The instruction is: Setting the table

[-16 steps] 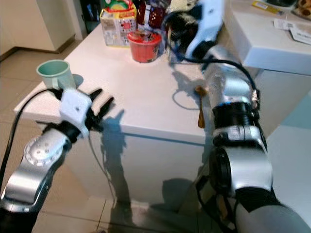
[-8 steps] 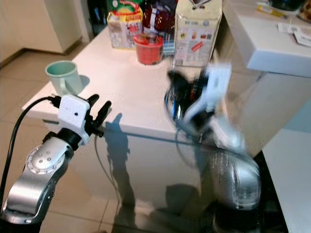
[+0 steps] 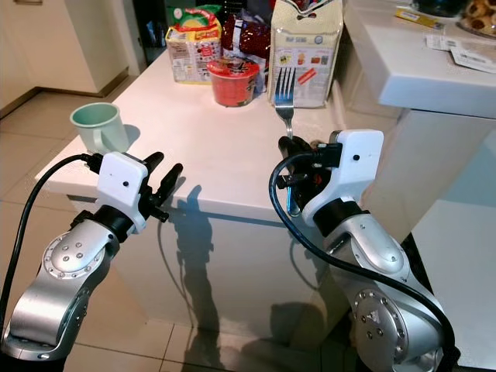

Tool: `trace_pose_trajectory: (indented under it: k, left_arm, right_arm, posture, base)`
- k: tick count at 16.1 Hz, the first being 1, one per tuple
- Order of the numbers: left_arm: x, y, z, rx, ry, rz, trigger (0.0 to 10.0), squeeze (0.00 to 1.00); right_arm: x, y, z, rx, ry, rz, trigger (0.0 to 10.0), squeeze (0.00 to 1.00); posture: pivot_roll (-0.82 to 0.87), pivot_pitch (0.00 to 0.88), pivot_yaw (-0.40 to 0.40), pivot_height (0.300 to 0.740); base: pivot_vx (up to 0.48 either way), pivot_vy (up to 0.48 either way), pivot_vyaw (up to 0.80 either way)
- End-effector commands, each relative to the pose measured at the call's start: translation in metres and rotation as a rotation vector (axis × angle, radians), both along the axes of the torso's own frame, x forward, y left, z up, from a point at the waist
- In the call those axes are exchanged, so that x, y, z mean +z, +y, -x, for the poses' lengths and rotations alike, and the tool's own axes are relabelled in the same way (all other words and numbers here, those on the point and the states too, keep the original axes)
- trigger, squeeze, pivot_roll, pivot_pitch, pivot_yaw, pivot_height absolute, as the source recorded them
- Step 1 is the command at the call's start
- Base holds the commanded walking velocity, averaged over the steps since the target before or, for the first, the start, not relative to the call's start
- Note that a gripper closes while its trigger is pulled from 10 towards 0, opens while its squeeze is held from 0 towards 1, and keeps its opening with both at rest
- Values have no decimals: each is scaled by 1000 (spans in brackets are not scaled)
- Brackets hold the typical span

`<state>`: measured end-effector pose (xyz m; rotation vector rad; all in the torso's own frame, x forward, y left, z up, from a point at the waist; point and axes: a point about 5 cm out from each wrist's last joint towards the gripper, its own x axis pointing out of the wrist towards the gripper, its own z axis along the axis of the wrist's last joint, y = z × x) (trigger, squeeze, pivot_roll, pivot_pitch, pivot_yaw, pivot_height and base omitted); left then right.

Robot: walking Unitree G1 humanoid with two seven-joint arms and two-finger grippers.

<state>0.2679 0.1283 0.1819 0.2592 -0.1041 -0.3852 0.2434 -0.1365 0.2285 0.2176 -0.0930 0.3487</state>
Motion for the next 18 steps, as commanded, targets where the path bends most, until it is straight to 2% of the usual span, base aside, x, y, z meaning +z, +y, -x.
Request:
trace_pose_trajectory:
  k: [1, 2, 3, 9, 15, 18]
  left_arm:
    - [6, -3, 0, -7, -18, -6, 10000, 0]
    - [3, -8, 3, -21, 2, 7, 10000, 0]
    - [2, -9, 3, -15, 12, 19, 10000, 0]
    - [2, -6, 2, -2, 11, 13, 10000, 0]
    - [1, -4, -3, 53, 3, 40, 10000, 0]
    - [-4, 0, -15, 111, 19, 63, 10000, 0]
  right_arm:
    - [-3, -3, 1, -23, 10, 12, 10000, 0]
    - [-19, -9, -2, -96, 42, 86, 10000, 0]
    - [-25, -8, -1, -113, 58, 119, 10000, 0]
    - [-31, -3, 0, -100, 77, 138, 10000, 0]
    - [-39, -7, -4, -139, 95, 158, 10000, 0]
    - [-49, -13, -5, -196, 130, 157, 10000, 0]
  posture:
    - [-16, 0, 10, 740]
    - [-25, 0, 16, 740]
    - [-26, 0, 20, 740]
    - [-26, 0, 3, 740]
    - [-18, 0, 3, 740]
    - [-35, 0, 10, 740]
  base:
    - [0, 0, 0]
    - [0, 0, 0]
    - [0, 0, 0]
    - [-286, 0, 0]
    - [0, 0, 0]
    - [0, -82, 0]
